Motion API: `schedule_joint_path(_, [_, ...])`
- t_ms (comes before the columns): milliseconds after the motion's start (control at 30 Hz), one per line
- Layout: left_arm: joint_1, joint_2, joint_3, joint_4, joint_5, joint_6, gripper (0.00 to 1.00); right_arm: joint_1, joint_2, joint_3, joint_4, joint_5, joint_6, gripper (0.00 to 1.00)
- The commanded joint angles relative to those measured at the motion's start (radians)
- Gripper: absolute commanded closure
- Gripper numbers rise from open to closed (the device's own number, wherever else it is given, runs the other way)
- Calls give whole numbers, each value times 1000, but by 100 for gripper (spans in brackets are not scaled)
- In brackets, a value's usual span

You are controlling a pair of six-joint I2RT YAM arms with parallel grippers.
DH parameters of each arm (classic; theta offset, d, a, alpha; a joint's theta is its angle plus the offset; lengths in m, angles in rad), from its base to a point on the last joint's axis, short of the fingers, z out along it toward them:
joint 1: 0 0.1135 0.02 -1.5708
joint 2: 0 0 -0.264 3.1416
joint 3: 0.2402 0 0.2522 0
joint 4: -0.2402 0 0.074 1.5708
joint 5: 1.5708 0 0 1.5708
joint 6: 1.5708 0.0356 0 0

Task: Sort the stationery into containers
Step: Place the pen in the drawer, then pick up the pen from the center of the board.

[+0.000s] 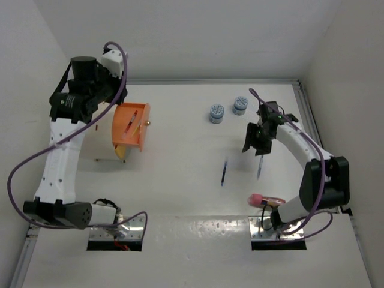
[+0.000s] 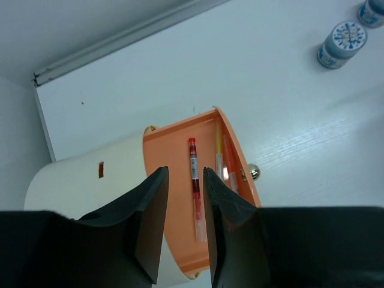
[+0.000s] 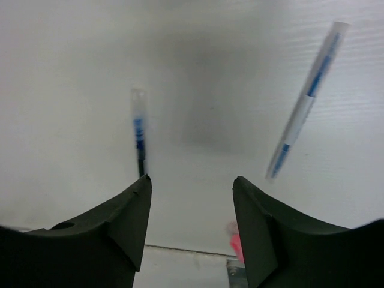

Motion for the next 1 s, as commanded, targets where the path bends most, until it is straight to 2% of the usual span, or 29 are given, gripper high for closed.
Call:
schedule_joint_path(0, [-6, -80, -46, 157, 26, -29, 64, -35, 28, -15, -12, 118, 30, 45])
schedule_joint_path(100, [-4, -85, -34, 158, 26, -38, 64, -66, 69, -36, -9, 183, 24, 46])
schedule_joint_path(467, [-7, -80, -38, 158, 30, -43, 63, -179, 181, -111, 51, 259, -31, 47])
schedule_joint_path(633, [-7, -71, -43, 165, 27, -46, 63, -204, 236, -157, 110, 247, -59, 56])
schedule_joint_path(700, [-9, -67, -51, 163, 23, -46, 59, -204, 250, -165, 149, 237, -62, 58])
schedule_joint_path(767, [-7, -67, -63, 158, 18, -50, 55, -204, 273, -173, 169, 226, -65, 62])
schedule_joint_path(833, [-7, -64, -66, 146, 35, -55, 53, -204, 293, -176, 193, 206, -79, 71])
schedule_joint_path(867, [-6, -65, -68, 145, 47, -61, 48, -203, 295, -174, 208, 172, -83, 75])
schedule_joint_path(900, [-4, -67, -69, 143, 58, -63, 44, -203, 292, -168, 213, 146, -106, 85])
schedule_joint_path(933, [3, -67, -72, 142, 69, -70, 36, -201, 282, -168, 221, 129, -113, 90])
schedule_joint_path(967, [8, -68, -74, 142, 105, -78, 36, -195, 267, -167, 233, 81, -134, 94])
